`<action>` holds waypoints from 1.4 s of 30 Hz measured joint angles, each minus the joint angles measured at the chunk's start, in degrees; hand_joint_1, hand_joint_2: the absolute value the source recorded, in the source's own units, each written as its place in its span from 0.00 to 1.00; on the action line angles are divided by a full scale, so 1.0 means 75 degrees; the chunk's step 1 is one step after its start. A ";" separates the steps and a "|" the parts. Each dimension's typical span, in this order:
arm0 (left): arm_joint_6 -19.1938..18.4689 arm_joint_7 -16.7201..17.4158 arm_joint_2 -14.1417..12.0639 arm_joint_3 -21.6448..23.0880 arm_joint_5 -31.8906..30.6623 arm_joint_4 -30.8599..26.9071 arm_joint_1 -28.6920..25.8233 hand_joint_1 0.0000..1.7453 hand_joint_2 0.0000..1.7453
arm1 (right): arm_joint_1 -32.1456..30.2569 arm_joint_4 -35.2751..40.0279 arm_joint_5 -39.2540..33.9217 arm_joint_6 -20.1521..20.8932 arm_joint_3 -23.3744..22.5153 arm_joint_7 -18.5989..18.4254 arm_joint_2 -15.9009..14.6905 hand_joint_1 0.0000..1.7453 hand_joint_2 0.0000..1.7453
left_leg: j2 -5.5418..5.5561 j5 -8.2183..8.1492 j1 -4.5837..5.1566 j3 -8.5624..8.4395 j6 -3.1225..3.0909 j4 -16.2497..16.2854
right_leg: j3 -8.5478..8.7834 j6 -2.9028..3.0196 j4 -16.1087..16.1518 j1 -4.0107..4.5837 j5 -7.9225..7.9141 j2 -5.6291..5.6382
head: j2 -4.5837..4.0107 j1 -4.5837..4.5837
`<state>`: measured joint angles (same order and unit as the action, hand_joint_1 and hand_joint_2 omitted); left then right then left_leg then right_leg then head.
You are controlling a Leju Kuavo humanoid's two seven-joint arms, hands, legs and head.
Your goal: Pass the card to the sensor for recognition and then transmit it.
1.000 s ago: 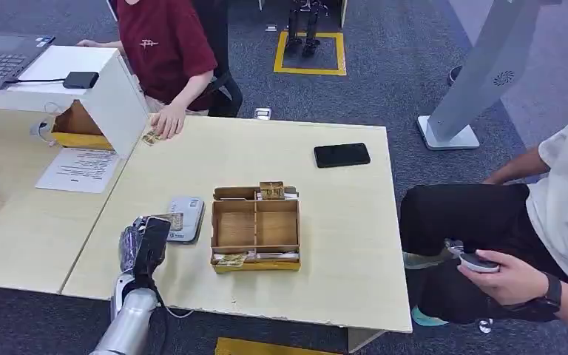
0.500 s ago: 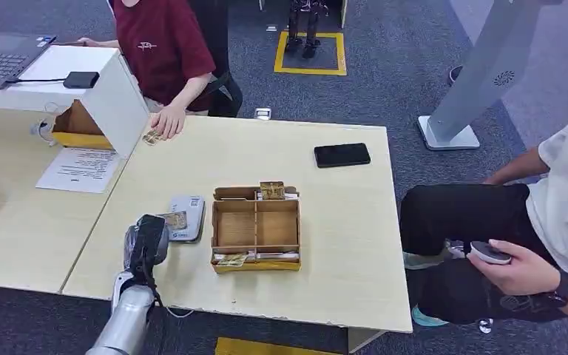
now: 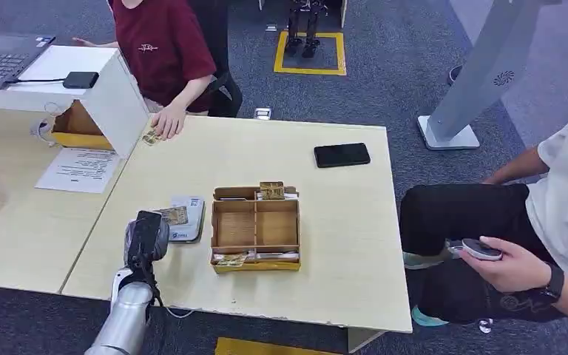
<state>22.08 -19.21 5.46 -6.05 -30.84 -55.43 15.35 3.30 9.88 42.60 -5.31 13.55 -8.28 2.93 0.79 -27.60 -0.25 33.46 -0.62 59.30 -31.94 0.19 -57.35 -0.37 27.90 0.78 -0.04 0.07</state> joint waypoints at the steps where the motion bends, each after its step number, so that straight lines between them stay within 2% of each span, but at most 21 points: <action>1: 0.0000 0.0000 0.0000 0.0000 0.0003 -0.0015 0.0000 1.00 1.00 | 0.0000 0.0000 0.0000 0.0000 0.0000 0.0000 0.0000 0.00 0.00 | 0.0000 0.0000 0.0000 0.0000 0.0000 0.0000 | 0.0000 0.0000 0.0000 0.0000 0.0000 0.0000 | 0.0000 -0.0003; 18: 0.0169 0.0245 -0.0009 0.0000 -0.0186 0.0017 0.0147 1.00 1.00 | 0.0001 0.0000 0.0146 0.0012 -0.0003 0.0032 0.0041 0.00 0.00 | 0.0000 0.0000 0.0000 0.0000 0.0000 0.0001 | -0.0001 0.0000 0.0000 0.0000 0.0000 0.0001 | 0.0000 -0.0003; 28: 0.0443 0.0219 -0.0032 -0.0015 -0.0186 0.0632 0.0569 1.00 1.00 | 0.0005 0.0000 0.0286 0.0067 -0.0020 0.0029 0.0041 0.00 0.00 | 0.0000 0.0003 0.0000 0.0000 -0.0003 0.0001 | 0.0001 -0.0001 0.0000 0.0000 -0.0001 0.0000 | 0.0000 0.0000; 42: 0.0595 0.0134 -0.0032 -0.0111 -0.0378 0.1244 0.0701 1.00 1.00 | 0.0005 0.0003 0.0402 0.0044 -0.0143 0.0058 0.0044 0.00 0.00 | 0.0000 0.0003 0.0000 0.0000 -0.0003 0.0001 | 0.0001 -0.0001 0.0000 0.0000 -0.0002 0.0000 | 0.0000 -0.0003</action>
<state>26.53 -18.21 5.22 -6.89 -33.68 -46.10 20.61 3.34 9.90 45.62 -4.98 12.48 -7.85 3.26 0.79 -27.58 -0.25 33.46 -0.64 59.31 -31.93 0.18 -57.35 -0.37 27.89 0.78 -0.04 0.04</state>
